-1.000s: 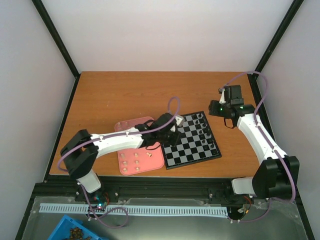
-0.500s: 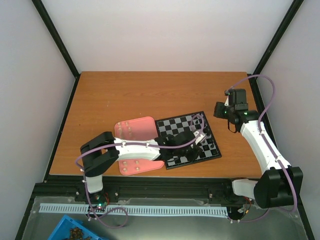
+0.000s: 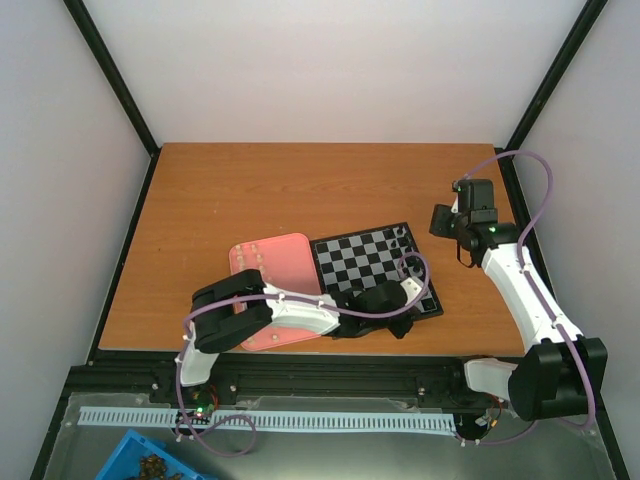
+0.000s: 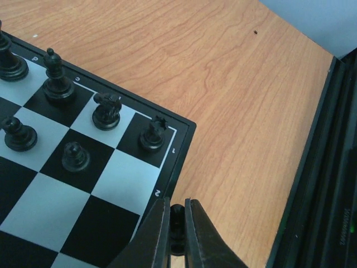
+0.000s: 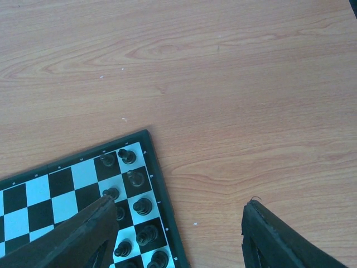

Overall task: Set up the chess pieces on the board
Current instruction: Place the chess piece on the chessboard.

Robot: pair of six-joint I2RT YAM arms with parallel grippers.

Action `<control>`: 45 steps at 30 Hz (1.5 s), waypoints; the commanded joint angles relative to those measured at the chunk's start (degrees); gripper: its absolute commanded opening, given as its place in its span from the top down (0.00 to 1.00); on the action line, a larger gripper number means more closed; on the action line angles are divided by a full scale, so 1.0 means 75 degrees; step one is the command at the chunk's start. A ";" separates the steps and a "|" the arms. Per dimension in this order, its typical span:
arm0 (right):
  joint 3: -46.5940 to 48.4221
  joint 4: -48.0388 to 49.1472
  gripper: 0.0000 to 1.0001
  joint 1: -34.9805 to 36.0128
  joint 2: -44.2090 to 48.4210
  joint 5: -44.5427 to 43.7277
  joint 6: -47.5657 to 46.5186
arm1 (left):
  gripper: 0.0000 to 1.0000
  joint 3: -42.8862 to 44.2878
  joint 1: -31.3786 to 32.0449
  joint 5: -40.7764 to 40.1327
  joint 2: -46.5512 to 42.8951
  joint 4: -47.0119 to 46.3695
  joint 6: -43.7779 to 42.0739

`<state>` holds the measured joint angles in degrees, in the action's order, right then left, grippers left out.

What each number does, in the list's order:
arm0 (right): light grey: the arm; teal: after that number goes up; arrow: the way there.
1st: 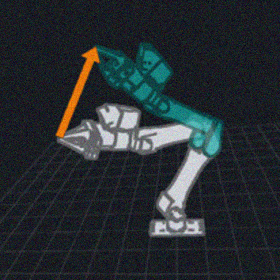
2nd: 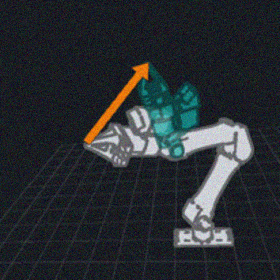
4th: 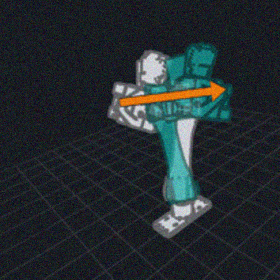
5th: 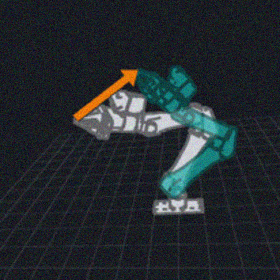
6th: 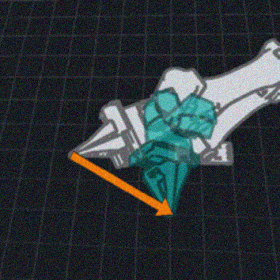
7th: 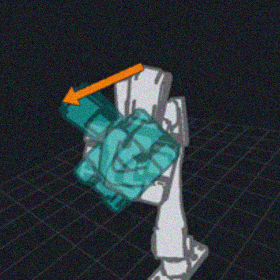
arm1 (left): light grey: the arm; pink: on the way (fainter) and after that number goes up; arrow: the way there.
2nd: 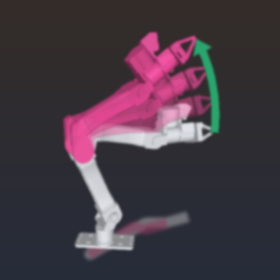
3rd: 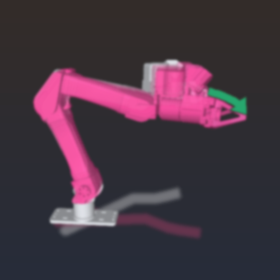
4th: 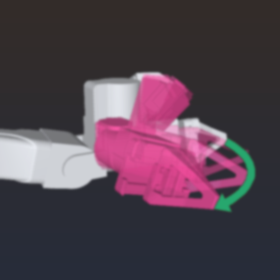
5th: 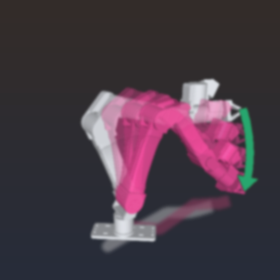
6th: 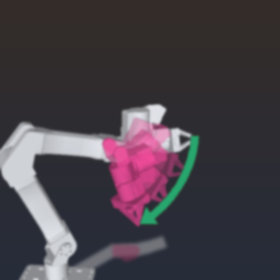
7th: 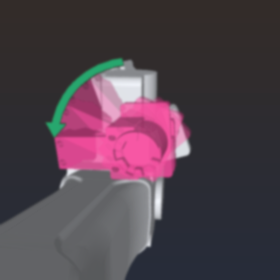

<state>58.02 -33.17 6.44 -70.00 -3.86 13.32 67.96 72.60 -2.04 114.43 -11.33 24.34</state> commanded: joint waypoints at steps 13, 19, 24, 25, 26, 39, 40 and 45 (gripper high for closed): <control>-0.0087 0.0184 0.39 -0.0061 0.0080 -0.0196 0.0016 | 0.99 0.0041 0.0099 -0.1133 0.0792 -0.1629 -0.0043; -0.0064 0.0158 0.39 -0.0056 0.0072 -0.0254 -0.0021 | 0.99 0.0153 0.0104 -0.1284 0.0978 -0.1764 -0.0045; -0.0087 0.0142 0.39 -0.0060 0.0098 -0.0306 -0.0042 | 0.99 0.0195 0.0103 -0.1286 0.1077 -0.1788 -0.0057; -0.0093 0.0148 0.39 -0.0061 0.0096 -0.0306 -0.0043 | 0.99 0.0207 0.0104 -0.1289 0.1094 -0.1784 -0.0049; -0.0102 0.0160 0.39 -0.0061 0.0089 -0.0306 -0.0042 | 0.99 0.0213 0.0104 -0.1295 0.1102 -0.1791 -0.0046; -0.0111 0.0152 0.39 -0.0061 0.0087 -0.0318 -0.0065 | 0.99 0.0204 0.0097 -0.1191 0.1314 -0.1842 0.0154; -0.0109 0.0149 0.39 -0.0061 0.0090 -0.0312 -0.0065 | 0.99 0.0168 0.0107 -0.1202 0.1303 -0.1841 0.0184; -0.0147 0.0150 0.39 -0.0061 0.0132 -0.0297 -0.0086 | 0.99 0.0005 0.0102 -0.1210 0.1196 -0.1768 0.0236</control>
<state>57.69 -33.17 6.42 -69.67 -5.32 13.26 68.82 72.71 -11.16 123.24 -24.93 25.10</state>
